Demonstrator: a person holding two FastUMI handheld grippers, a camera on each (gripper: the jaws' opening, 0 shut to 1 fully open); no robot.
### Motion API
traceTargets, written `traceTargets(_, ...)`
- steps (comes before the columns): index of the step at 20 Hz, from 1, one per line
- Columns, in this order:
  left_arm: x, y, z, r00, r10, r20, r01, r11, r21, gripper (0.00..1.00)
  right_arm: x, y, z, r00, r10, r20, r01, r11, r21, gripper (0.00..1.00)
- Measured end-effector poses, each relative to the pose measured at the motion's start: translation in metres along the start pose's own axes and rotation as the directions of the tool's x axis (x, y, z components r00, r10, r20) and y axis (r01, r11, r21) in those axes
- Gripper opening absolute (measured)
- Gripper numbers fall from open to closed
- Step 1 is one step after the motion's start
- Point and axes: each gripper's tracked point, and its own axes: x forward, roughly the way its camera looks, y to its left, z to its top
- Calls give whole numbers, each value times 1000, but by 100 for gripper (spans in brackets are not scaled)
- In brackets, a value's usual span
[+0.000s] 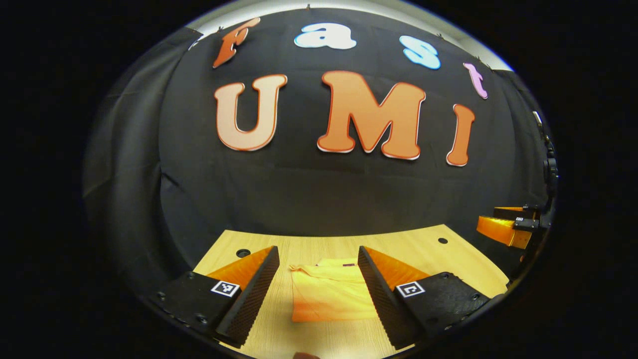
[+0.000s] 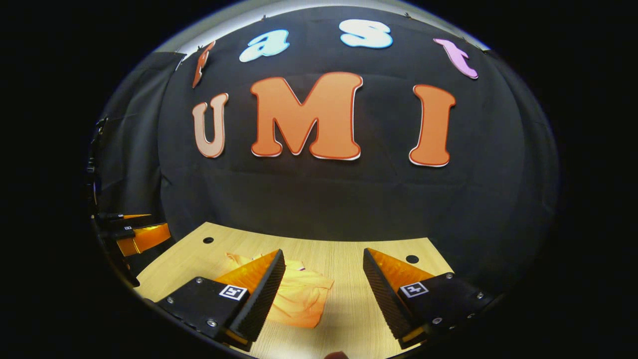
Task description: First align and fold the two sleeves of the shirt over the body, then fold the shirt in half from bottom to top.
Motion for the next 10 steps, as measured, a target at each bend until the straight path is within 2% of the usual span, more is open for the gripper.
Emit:
traceTargets(4,-58,-15,16,992,-1,125,0,1000,4,98,-60,23,11,994,47,104,-46,999,-10,96)
traceTargets(6,-87,-18,18,982,21,187,-28,999,33,98,-82,34,11,987,64,150,-58,997,-44,96)
traceTargets(8,-107,-15,11,976,67,206,-78,996,46,98,-94,31,5,983,26,180,-16,998,-60,96)
traceTargets(10,-125,-21,6,973,58,222,-67,997,31,97,-107,50,-2,979,70,190,-61,997,-50,96)
